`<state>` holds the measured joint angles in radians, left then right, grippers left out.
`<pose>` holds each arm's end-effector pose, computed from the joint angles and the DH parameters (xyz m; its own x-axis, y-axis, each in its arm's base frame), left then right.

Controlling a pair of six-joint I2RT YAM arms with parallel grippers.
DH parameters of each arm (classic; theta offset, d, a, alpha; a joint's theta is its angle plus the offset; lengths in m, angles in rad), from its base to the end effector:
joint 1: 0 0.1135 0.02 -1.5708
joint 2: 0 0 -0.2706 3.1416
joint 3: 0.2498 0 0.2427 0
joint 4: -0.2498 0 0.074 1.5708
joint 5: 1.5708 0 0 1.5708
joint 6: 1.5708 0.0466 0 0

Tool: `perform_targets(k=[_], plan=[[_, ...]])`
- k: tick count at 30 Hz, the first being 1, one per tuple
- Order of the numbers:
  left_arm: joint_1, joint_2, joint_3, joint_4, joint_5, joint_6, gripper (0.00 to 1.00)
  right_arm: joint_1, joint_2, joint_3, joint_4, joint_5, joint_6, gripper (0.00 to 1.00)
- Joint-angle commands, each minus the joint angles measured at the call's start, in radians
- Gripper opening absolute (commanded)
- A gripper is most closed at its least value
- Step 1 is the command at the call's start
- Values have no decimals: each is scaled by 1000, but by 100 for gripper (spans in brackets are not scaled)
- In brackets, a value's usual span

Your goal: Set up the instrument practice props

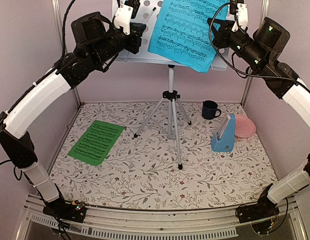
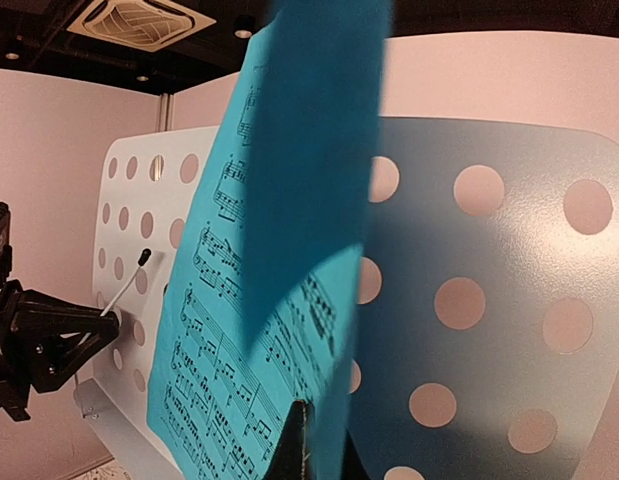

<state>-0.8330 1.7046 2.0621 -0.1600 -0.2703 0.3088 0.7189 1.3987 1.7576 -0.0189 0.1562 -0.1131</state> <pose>0.2594 -0.2669 0.5435 0.2889 0.1176 -0.9501 0.4715 0.8463 0.2481 0.2199 0.1828 0.5589 0.3103 0.1234 -0.9426 -0.5084 0.8594 -0.0548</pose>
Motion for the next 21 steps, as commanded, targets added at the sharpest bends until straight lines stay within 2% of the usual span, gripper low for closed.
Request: perform_targets(k=[1, 5, 21], plan=[[7, -74, -112, 177, 29, 36, 0, -6, 24, 24, 44, 3, -22, 0], [8, -118, -221, 302, 100, 70, 0, -6, 46, 34, 71, -22, -45, 0], [17, -109, -244, 312, 269, 88, 0, -6, 191, 152, 156, -259, -181, 0]])
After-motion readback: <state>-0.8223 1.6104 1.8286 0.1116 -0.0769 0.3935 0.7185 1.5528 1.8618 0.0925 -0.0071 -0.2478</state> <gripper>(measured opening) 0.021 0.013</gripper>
